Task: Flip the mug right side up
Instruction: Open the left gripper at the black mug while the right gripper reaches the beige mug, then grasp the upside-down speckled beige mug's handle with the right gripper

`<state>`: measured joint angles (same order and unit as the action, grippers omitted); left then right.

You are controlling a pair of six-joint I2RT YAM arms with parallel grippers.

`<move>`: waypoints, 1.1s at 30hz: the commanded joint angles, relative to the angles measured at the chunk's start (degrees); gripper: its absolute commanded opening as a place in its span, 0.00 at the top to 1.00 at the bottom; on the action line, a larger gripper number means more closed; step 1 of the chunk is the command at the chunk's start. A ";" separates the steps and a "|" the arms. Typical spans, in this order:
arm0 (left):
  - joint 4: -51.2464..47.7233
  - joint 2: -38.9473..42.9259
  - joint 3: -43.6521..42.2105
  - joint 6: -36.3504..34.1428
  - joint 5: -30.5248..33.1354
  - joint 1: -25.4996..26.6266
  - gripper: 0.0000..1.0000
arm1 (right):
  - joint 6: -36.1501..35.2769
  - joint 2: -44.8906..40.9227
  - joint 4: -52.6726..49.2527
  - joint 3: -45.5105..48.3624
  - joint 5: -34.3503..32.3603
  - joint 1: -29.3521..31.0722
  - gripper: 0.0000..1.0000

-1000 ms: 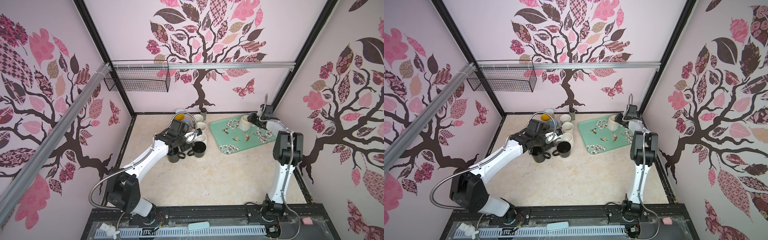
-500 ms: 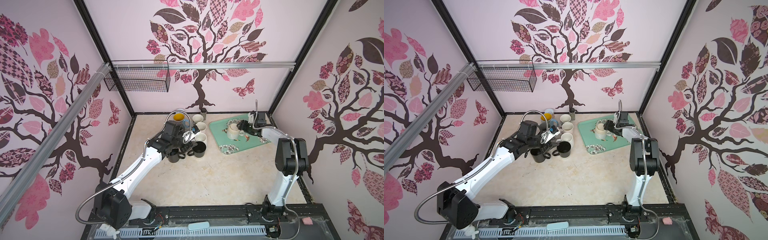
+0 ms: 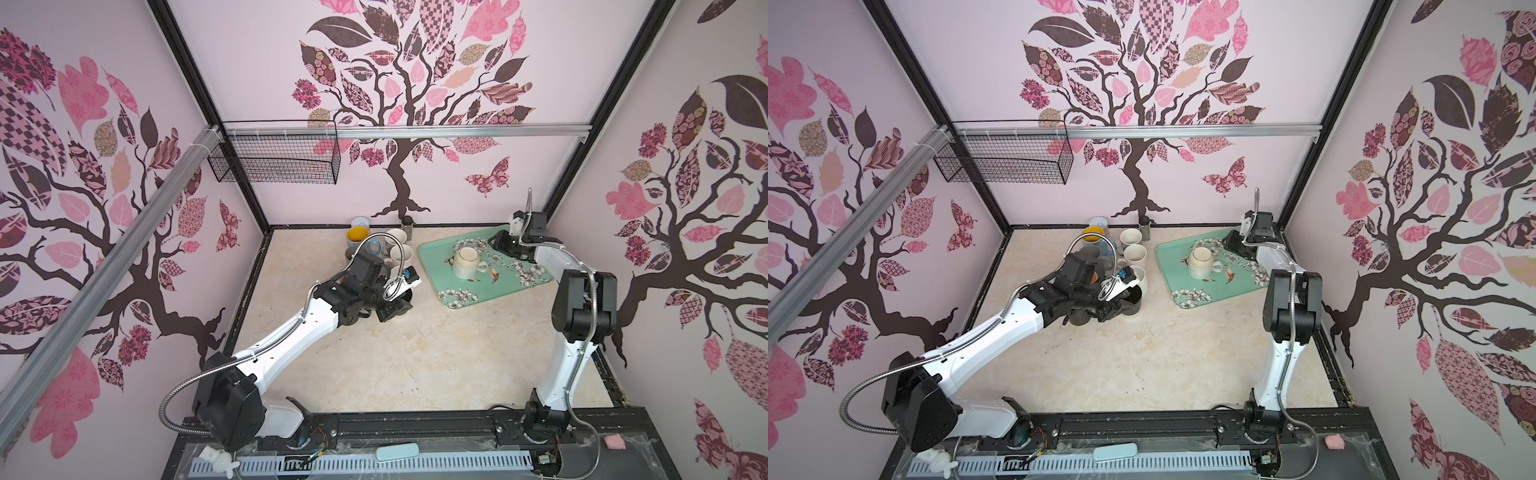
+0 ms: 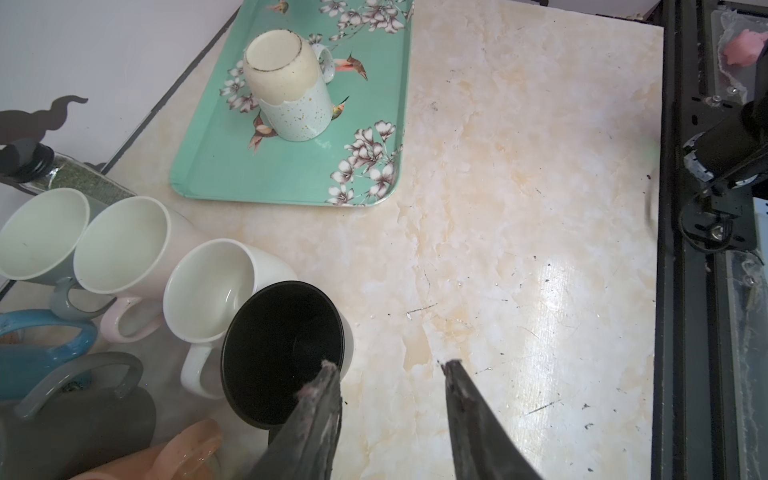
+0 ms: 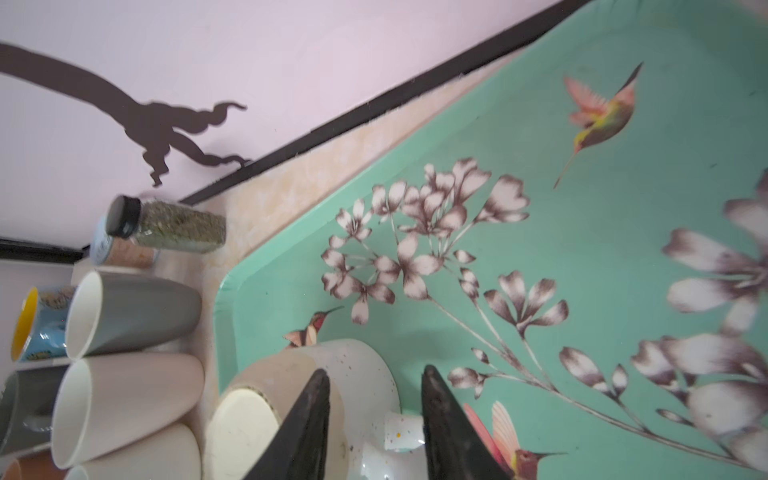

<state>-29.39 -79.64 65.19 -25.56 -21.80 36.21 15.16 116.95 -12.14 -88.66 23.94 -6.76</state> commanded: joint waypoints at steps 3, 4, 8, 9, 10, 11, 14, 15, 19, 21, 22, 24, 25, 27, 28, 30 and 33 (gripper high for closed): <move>-0.54 -0.05 1.75 0.62 -0.35 0.12 0.57 | -2.23 3.76 -3.85 -0.78 4.24 0.34 0.69; -0.67 -0.08 1.70 0.67 -0.50 0.09 0.57 | -2.33 3.61 -3.90 -0.15 4.56 0.35 0.70; -0.55 0.53 1.27 0.63 -0.61 0.11 0.57 | -2.54 1.03 -2.51 4.99 5.19 0.72 0.73; -0.37 0.66 1.09 0.74 -0.53 0.10 0.57 | -2.51 0.16 -2.23 6.50 5.45 0.98 0.74; -0.28 0.71 0.95 0.66 -0.44 0.14 0.57 | -2.51 -0.61 -1.90 7.80 5.64 1.26 0.74; -0.06 0.83 0.75 0.62 -0.41 0.09 0.57 | -2.55 -1.64 -1.81 9.06 5.65 1.95 0.74; 0.21 0.93 0.55 0.57 -0.59 0.11 0.57 | -2.50 -4.21 -1.60 12.34 4.79 4.45 0.74; 0.21 0.96 0.56 0.52 -0.69 0.09 0.57 | -2.48 -5.01 -1.73 13.25 4.80 5.51 0.74; -0.14 1.10 0.55 0.27 -0.96 0.10 0.57 | -2.22 -8.60 -1.74 16.64 4.53 8.82 0.74; -0.09 1.32 0.33 0.35 -1.18 0.09 0.57 | -2.20 -11.51 -1.80 18.61 2.77 9.97 0.73; -0.06 1.56 0.08 0.46 -1.31 0.09 0.57 | -2.15 -12.82 -1.70 19.50 2.12 10.19 0.73; 0.42 1.95 -0.51 0.74 -1.53 0.09 0.57 | -2.06 -16.26 -1.34 21.70 -0.37 10.55 0.69; 0.68 2.21 -0.78 0.87 -1.66 0.09 0.57 | -2.11 -18.16 -1.08 22.84 -1.94 10.71 0.66; 1.38 2.69 -1.43 1.32 -1.91 0.09 0.56 | -2.40 -21.85 -0.45 24.82 -4.67 11.00 0.64; 1.65 2.80 -1.67 1.45 -2.09 0.10 0.56 | -2.56 -23.19 -0.38 25.54 -5.83 11.45 0.61; 2.18 3.04 -1.96 1.71 -2.27 0.10 0.56 | -3.61 -25.50 -0.93 26.28 -8.47 13.44 0.58; 2.66 2.92 -2.06 2.43 -1.59 0.11 0.56 | -4.67 -25.90 -3.25 25.61 -11.15 17.51 0.50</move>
<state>-28.51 -77.71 64.82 -24.47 -22.79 36.21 12.73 92.60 -13.08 -62.04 17.17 6.74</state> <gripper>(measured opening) 0.440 0.483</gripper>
